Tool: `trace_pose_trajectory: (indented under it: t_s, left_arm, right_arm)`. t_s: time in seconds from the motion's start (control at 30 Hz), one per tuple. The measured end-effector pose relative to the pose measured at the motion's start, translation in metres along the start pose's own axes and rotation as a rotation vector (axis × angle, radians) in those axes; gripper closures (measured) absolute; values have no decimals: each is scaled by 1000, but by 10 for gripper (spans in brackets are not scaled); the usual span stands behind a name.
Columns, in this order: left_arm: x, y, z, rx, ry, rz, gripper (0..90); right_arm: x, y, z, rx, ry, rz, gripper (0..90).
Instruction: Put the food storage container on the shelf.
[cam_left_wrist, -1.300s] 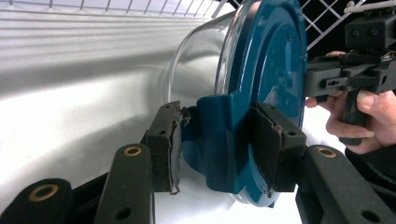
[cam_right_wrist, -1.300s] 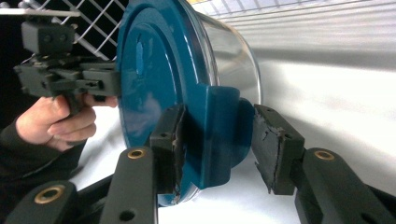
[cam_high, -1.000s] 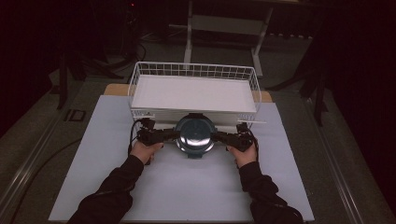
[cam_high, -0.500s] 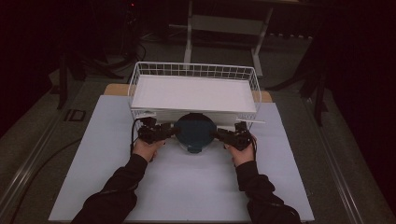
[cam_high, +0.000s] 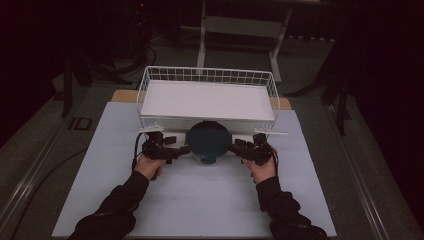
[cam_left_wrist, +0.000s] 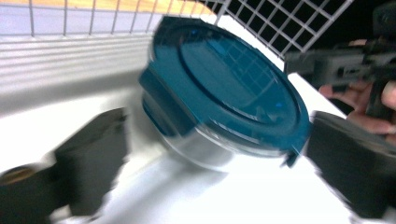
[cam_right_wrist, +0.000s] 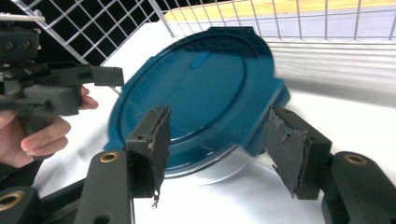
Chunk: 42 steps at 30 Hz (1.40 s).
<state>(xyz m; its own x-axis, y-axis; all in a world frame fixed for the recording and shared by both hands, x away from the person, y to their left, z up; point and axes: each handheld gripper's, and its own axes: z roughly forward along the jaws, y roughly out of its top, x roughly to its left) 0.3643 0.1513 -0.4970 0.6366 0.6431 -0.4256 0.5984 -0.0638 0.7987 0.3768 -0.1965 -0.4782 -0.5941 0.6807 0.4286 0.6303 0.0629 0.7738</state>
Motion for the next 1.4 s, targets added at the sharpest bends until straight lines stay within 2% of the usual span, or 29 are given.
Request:
trace_pose_trajectory:
  t_s: [0.03,0.07,0.13,0.2,0.37,0.47,0.57,0.6,0.7,0.8,0.83,0.87,0.9,0.97,1.2,1.4]
  left_arm:
    - [-4,-3,-3,13,1,18,0]
    - [-4,-3,-3,13,1,18,0]
    - [-9,-7,-8,20,-18,25,0]
    - [-13,-11,-13,7,-44,31,0]
    - [-24,-19,-19,12,-73,43,0]
    - [-31,-25,-24,17,-73,72,0]
    - [-32,-28,-26,18,-64,73,0]
    - [-35,-31,-30,15,-59,76,0]
    - [-38,-33,-32,15,-51,89,0]
    - [-42,-36,-38,9,-47,106,0]
    - [-42,-36,-38,9,-47,106,0]
    - [-42,-36,-40,-1,-48,105,0]
    - [-42,-37,-40,-2,-45,104,0]
    - [-41,-37,-42,-8,-43,100,0]
    - [-44,-40,-42,-6,-38,117,0]
    - [-46,-43,-43,-5,-39,130,0]
  right_arm:
    - [2,-1,-1,-1,5,-9,400]
    - [2,-1,-1,-1,5,-9,400]
    - [10,-4,-3,8,16,-18,393]
    - [14,-6,-4,7,23,-20,391]
    - [24,-12,-7,14,46,-33,421]
    - [36,-19,-6,45,51,-59,513]
    - [40,-23,-5,56,63,-56,552]
    - [44,-27,-2,73,65,-68,623]
    - [47,-31,2,90,71,-69,669]
    - [56,-40,10,127,89,-88,764]
    - [56,-40,10,127,89,-88,764]
    - [61,-44,15,146,105,-97,829]
    - [61,-44,15,146,105,-97,829]
    - [66,-46,22,168,118,-113,897]
    - [72,-44,33,194,106,-129,898]
    - [64,-41,40,185,69,-113,898]
